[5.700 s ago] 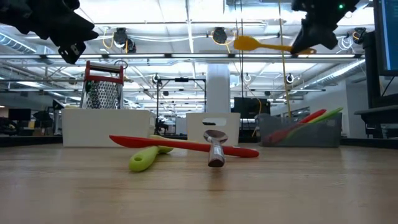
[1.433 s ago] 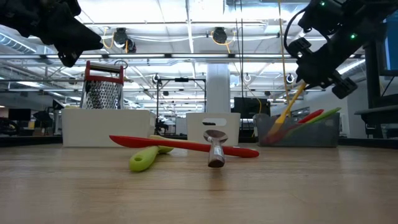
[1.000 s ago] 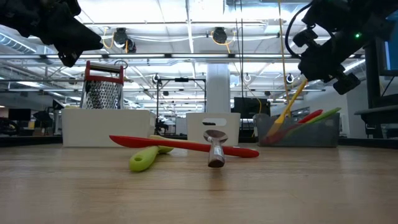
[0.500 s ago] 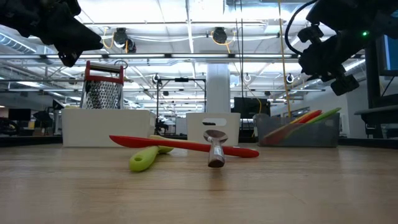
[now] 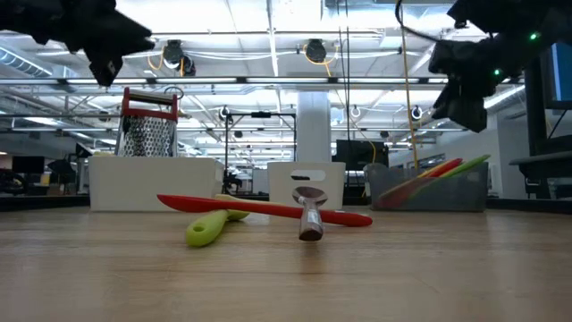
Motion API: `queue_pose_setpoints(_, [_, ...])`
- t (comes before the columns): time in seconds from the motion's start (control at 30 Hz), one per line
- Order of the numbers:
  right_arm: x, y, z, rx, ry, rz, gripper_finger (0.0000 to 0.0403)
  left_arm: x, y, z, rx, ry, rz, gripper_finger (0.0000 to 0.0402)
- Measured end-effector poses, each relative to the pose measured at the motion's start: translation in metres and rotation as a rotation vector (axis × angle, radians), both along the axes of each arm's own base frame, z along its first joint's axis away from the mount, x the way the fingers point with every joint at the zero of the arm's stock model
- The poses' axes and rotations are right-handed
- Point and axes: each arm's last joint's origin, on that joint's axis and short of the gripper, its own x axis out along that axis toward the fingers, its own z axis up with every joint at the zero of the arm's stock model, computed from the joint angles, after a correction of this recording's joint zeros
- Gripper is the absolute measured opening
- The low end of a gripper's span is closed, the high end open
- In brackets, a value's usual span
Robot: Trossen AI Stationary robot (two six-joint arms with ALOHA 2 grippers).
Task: Pick & Place Kitchen Items
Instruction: Put the yellow knife into the left white bin
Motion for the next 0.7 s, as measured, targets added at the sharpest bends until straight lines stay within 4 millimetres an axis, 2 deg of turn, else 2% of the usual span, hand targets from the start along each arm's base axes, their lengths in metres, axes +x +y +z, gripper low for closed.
queue_pose_setpoints(0.17, [-0.002,0.005,0.003,0.32,-0.311,0.105,0.0114,0.001,0.0,0.013,-0.024,-0.133,0.0,0.0086])
queue_pose_setpoints(0.3, [-0.004,0.01,0.005,0.58,-0.475,0.178,0.0114,0.001,0.0,0.023,-0.024,-0.236,0.0,0.0086])
queue_pose_setpoints(0.53, [-0.007,0.019,0.009,0.946,-0.596,0.295,0.0114,-0.002,0.002,0.04,-0.033,-0.407,0.064,0.0086])
queue_pose_setpoints(0.7, [-0.013,0.023,0.015,1.075,-0.644,0.359,0.0114,0.004,0.002,0.044,-0.051,-0.44,0.108,0.0086])
